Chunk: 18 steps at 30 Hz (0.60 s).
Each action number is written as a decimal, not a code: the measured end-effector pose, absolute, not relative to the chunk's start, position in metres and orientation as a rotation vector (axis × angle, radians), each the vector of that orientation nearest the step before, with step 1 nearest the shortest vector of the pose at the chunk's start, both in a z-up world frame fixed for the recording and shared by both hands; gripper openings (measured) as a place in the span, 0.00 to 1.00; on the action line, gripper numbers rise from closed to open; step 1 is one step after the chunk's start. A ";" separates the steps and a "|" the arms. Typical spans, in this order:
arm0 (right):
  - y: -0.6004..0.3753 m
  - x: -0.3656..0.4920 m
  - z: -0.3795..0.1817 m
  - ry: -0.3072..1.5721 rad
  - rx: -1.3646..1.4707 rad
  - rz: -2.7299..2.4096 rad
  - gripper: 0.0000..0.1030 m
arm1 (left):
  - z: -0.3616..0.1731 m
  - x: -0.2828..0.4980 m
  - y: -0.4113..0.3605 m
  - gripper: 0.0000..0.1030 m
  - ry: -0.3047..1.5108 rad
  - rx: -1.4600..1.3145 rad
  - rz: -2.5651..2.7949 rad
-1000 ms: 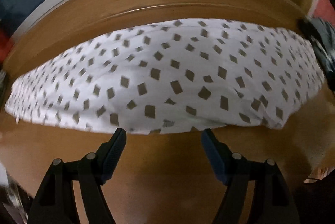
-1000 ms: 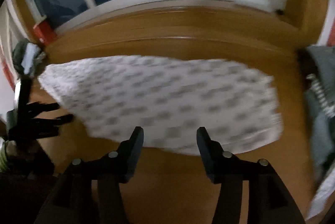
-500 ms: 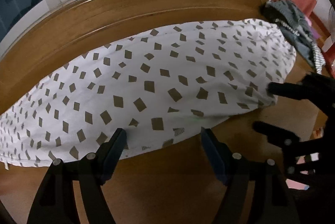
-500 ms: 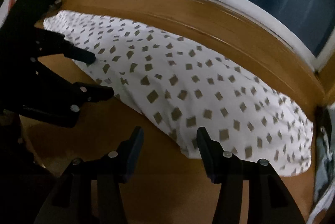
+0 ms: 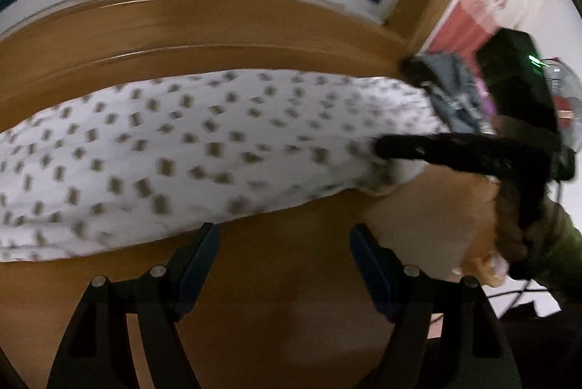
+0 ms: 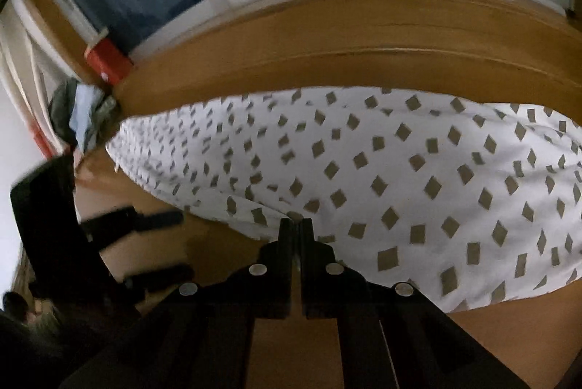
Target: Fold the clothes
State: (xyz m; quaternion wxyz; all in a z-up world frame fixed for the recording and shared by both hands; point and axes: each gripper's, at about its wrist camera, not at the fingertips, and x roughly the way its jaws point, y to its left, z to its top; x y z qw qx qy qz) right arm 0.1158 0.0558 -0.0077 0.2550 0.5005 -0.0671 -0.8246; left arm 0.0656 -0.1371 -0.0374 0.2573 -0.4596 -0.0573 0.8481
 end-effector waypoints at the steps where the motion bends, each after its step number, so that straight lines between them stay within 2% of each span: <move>1: 0.059 0.114 -0.005 -0.201 1.358 -2.236 0.04 | -0.036 0.068 -0.131 0.70 -0.157 -1.232 2.283; 5: 0.061 0.114 0.000 -0.233 1.362 -2.204 0.04 | -0.032 0.074 -0.101 0.70 -0.156 -1.157 2.206; 15: 0.060 0.107 0.010 -0.147 1.449 -2.110 0.05 | -0.040 0.054 -0.020 0.70 -0.054 -1.038 2.075; 18: 0.084 0.109 0.016 -0.177 1.470 -2.134 0.14 | -0.049 0.043 -0.004 0.70 -0.083 -1.075 2.019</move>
